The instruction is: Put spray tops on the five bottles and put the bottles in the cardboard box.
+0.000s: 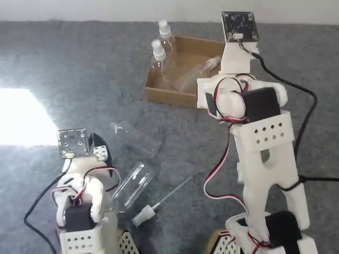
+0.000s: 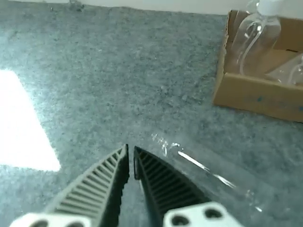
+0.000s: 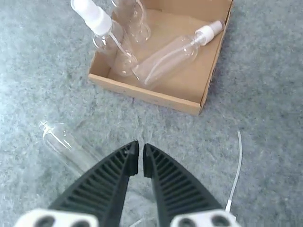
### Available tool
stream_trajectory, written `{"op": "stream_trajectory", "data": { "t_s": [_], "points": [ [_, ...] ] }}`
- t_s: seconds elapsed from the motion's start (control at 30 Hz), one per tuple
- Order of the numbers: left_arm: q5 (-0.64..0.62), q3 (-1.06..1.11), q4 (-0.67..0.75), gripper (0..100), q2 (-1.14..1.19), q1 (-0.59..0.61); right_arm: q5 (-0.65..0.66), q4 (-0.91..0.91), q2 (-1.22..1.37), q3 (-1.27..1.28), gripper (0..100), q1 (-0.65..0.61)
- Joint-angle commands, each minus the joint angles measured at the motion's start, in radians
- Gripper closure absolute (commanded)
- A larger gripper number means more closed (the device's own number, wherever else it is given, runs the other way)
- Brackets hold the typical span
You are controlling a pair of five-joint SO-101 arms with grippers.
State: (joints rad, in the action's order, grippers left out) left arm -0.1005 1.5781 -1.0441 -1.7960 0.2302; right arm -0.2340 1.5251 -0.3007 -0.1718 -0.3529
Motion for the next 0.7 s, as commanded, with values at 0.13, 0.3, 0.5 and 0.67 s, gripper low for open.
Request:
{"op": "stream_trajectory", "data": {
  "t_s": [0.13,0.3,0.5,0.67],
  "points": [
    [0.012,0.110,-0.005,99,0.008,0.009,0.014,-0.027,-0.125,0.017,99.1,-0.008],
    [0.012,0.110,-0.164,99,0.003,0.069,0.012,-0.038,-0.151,0.052,99.1,-0.010],
    [0.011,0.110,-0.189,99,-0.011,0.242,0.012,-0.036,-0.168,0.054,99.1,-0.010],
    [0.011,0.110,-0.187,99,-0.011,0.281,0.012,-0.036,-0.160,0.054,99.1,-0.008]
  ]
}}
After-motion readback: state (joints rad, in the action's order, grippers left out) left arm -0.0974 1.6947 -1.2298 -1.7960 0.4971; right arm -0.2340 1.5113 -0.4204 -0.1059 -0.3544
